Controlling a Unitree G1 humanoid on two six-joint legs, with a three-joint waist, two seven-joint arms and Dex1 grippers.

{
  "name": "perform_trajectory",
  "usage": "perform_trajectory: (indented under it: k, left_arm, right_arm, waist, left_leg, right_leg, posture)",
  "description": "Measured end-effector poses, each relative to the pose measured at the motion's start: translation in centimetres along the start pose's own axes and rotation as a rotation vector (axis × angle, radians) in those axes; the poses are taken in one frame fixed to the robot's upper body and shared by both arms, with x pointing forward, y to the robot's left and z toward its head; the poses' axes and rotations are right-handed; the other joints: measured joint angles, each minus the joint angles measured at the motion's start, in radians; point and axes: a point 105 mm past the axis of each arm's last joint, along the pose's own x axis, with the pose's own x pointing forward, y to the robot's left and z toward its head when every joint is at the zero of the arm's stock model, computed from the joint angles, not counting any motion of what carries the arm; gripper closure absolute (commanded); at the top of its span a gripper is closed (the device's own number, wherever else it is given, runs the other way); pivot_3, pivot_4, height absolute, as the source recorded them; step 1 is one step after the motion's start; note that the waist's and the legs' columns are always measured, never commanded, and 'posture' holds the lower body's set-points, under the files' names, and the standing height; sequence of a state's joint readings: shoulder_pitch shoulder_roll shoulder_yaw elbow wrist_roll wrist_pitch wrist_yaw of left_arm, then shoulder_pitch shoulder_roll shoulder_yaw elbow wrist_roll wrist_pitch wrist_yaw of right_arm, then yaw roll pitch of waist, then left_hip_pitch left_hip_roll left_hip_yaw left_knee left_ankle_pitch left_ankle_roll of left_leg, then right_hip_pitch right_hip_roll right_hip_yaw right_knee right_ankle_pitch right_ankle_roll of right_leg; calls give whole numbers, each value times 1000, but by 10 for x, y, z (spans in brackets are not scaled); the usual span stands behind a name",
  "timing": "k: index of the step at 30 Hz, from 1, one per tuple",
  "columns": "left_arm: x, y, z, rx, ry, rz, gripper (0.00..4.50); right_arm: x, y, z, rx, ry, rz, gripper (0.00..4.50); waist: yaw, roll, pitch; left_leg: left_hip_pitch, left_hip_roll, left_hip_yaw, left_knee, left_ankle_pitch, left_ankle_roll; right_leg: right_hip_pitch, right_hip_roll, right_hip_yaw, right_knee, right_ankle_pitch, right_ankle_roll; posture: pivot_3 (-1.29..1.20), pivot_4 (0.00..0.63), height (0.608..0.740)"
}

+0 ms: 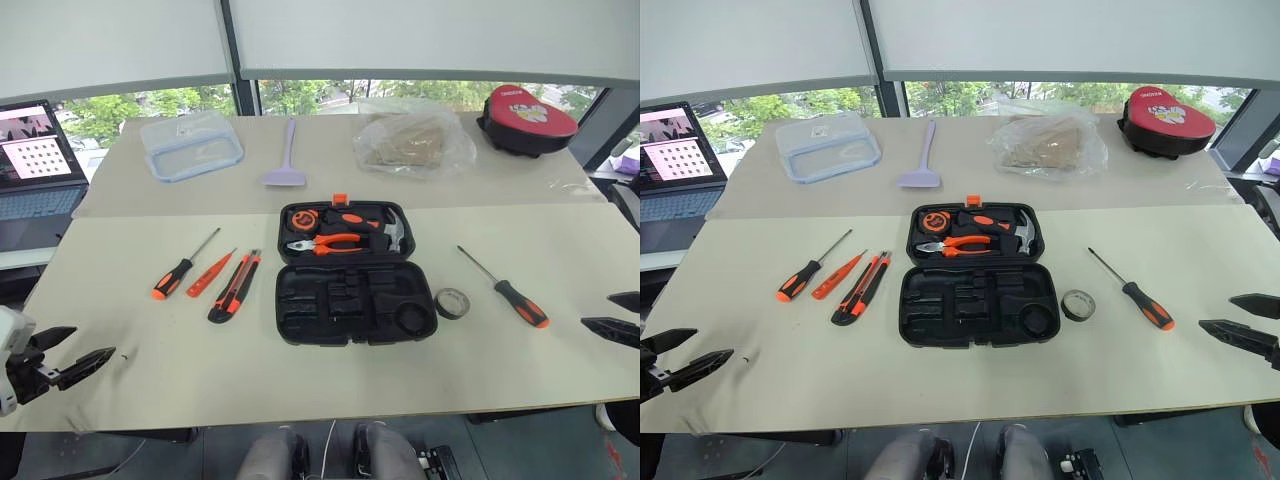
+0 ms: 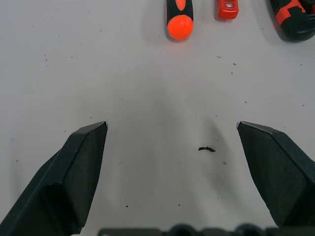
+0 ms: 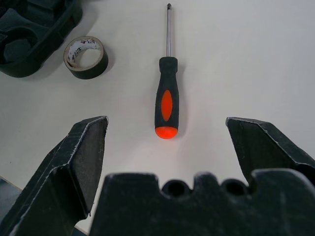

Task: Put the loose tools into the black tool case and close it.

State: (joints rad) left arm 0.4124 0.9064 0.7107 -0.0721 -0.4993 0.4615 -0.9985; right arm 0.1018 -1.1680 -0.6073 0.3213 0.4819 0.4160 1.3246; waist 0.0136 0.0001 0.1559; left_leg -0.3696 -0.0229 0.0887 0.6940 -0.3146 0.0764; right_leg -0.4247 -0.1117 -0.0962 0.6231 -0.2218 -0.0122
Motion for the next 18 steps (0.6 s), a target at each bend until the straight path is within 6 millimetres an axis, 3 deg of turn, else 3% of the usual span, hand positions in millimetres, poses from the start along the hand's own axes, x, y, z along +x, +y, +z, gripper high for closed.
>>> perform_trajectory:
  k: [4, 9, 14, 18]
  left_arm:
    - [1, -3, 2, 17, 4, -1, 0]
    - [12, -4, 25, 18, -48, 15, 0]
    - [34, -10, 77, 27, -140, -7, 0]
    - [57, -13, 106, 13, -146, -20, 0]
  right_arm:
    - [1, 0, 0, -4, 2, -11, 30]
    - [7, 1, 5, -37, -24, -33, 30]
    - [18, 11, 50, -177, -125, -32, 30]
    - [33, 44, 88, -254, -200, 79, 30]
  waist:
    - [0, 0, 0]
    - [4, 1, 0]
    - [2, 1, 0]
    - [1, 1, 1]
  left_leg:
    - [0, 0, 0, 0, 0, 0]
    - [0, 0, 0, 0, 0, 0]
    - [0, 0, 0, 1, 1, -1]
    - [0, -1, 0, 1, 1, -1]
  right_leg:
    - [0, 0, 0, 0, 0, 0]
    - [0, 0, 0, 1, 0, 0]
    - [1, 0, -1, 2, 1, 1]
    - [1, 1, -2, 3, 1, 2]
  posture:
    - [0, 150, 728]
    - [0, 150, 728]
    - [0, 150, 728]
    - [0, 150, 728]
